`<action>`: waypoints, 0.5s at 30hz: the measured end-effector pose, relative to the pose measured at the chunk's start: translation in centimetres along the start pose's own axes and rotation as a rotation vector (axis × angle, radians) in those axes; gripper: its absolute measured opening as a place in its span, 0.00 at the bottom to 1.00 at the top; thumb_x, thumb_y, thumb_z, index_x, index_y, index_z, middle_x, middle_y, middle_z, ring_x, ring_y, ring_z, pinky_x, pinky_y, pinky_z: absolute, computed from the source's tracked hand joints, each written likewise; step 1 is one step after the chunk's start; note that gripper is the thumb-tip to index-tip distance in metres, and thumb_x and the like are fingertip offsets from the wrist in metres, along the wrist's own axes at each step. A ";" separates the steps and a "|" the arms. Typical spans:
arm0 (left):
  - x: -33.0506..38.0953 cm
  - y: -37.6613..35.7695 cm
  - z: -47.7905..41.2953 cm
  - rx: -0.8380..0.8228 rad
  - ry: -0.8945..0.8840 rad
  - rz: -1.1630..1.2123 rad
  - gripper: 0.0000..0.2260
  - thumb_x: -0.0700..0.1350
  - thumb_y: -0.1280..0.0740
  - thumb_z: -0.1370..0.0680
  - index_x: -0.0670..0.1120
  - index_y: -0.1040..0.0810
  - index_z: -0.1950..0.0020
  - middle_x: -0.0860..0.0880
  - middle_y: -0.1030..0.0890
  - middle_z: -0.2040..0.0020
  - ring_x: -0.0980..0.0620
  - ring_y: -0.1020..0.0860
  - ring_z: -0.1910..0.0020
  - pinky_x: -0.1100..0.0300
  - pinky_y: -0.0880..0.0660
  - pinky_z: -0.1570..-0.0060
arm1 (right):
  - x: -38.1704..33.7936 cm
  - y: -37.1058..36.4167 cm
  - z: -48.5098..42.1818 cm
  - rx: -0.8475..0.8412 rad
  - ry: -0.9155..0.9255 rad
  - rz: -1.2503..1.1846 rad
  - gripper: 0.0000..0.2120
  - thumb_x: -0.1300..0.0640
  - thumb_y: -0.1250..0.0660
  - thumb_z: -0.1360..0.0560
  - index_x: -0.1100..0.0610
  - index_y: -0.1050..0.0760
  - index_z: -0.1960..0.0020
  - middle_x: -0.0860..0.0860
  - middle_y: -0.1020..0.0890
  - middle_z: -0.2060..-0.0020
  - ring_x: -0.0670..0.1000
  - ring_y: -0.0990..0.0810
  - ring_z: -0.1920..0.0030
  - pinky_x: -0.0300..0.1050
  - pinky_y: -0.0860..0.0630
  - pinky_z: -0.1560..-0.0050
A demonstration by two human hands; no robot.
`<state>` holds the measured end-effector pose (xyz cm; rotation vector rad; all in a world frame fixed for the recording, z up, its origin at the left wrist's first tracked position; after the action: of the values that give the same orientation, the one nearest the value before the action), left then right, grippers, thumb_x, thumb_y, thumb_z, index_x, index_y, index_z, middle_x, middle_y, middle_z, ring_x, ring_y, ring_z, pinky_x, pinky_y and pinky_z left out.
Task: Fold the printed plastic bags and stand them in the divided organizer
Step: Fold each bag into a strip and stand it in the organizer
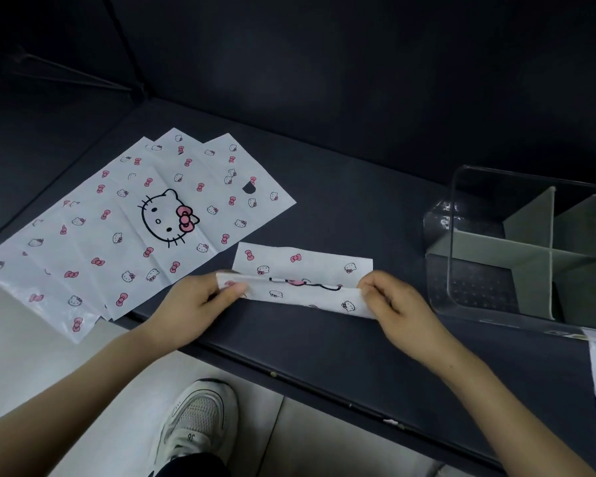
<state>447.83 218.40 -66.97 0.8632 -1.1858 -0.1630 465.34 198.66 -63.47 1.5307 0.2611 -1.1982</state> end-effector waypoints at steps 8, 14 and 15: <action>0.8 0.4 -2.0 0.212 0.202 -0.056 0.21 0.50 0.38 0.20 0.45 0.42 0.68 0.50 0.39 0.73 0.51 0.39 0.71 0.58 0.41 0.69 | 3.6 0.5 -2.3 0.154 -0.306 -0.373 0.04 0.60 0.32 0.24 0.60 0.21 0.56 0.52 0.15 0.60 0.50 0.17 0.58 0.46 0.24 0.56; 1.1 0.7 -2.7 0.365 0.179 -0.240 0.09 0.51 0.36 0.21 0.46 0.29 0.52 0.50 0.30 0.75 0.48 0.30 0.71 0.56 0.35 0.67 | 4.2 0.2 -2.9 0.251 -0.368 -0.065 0.10 0.57 0.33 0.26 0.64 0.23 0.59 0.59 0.18 0.63 0.60 0.19 0.58 0.52 0.23 0.58; 1.1 0.6 -2.6 0.369 0.200 -0.279 0.10 0.51 0.36 0.20 0.45 0.27 0.47 0.49 0.28 0.74 0.46 0.28 0.70 0.56 0.34 0.65 | 4.0 0.2 -2.8 0.261 -0.360 -0.026 0.09 0.57 0.34 0.26 0.64 0.23 0.59 0.58 0.18 0.64 0.59 0.19 0.59 0.52 0.24 0.59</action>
<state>450.31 219.52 -66.00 1.3383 -0.9160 -0.0818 468.85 199.25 -66.81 1.4990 -0.1193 -1.5477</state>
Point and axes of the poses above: each hand's wrist, its own z-axis away from the middle knuckle, its own y-axis out of the back of the hand, x = y × z, the point moved 7 cm from there along -z, towards the middle knuckle
